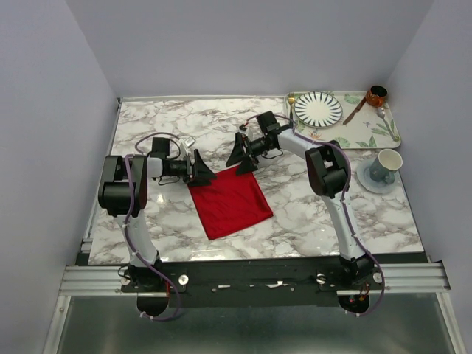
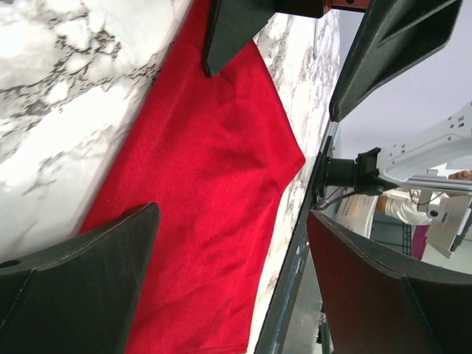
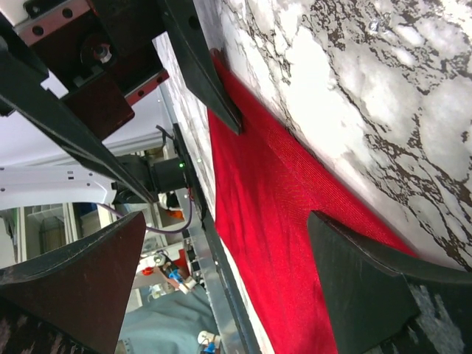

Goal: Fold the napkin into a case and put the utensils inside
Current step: Smooth out the square-folded napkin at the center of the board.

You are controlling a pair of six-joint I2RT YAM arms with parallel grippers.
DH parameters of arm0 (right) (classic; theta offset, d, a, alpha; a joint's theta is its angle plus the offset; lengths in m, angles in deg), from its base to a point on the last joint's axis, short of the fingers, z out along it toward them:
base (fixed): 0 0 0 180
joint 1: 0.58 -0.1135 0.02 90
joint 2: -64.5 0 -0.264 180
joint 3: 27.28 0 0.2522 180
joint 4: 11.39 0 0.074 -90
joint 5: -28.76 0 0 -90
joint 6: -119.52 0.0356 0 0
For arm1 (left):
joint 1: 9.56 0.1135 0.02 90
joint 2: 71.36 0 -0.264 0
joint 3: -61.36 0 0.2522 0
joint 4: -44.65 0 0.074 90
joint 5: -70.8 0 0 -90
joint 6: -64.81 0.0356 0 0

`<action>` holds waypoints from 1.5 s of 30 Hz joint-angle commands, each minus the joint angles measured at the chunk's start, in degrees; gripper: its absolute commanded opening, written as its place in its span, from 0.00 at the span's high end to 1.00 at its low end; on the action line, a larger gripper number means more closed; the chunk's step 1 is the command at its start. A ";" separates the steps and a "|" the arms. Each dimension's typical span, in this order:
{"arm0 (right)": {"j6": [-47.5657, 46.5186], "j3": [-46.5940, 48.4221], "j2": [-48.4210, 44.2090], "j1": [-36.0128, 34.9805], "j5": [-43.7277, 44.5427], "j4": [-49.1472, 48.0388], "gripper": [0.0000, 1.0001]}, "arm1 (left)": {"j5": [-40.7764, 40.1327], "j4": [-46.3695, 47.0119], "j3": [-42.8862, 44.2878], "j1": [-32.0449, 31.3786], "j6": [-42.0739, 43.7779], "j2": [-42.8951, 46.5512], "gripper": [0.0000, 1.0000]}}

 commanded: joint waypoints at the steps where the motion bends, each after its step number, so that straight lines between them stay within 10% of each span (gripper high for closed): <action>1: -3.28 -2.13 2.04 0.64 4.77 2.21 0.00 | -7.39 -8.17 -2.00 3.52 6.89 -3.31 0.01; 13: -4.69 -2.21 -6.73 -0.23 -1.81 4.41 0.00 | -7.48 -9.93 -1.12 5.01 7.60 -3.66 0.01; 20: 1.72 -21.36 -22.21 -6.03 -4.46 -5.69 0.00 | -8.36 -8.09 -1.65 4.93 5.93 -3.22 0.01; 45: -6.36 -38.07 -21.41 -4.98 -0.85 -8.07 0.00 | -9.85 -8.26 -2.09 4.93 5.84 -2.16 0.01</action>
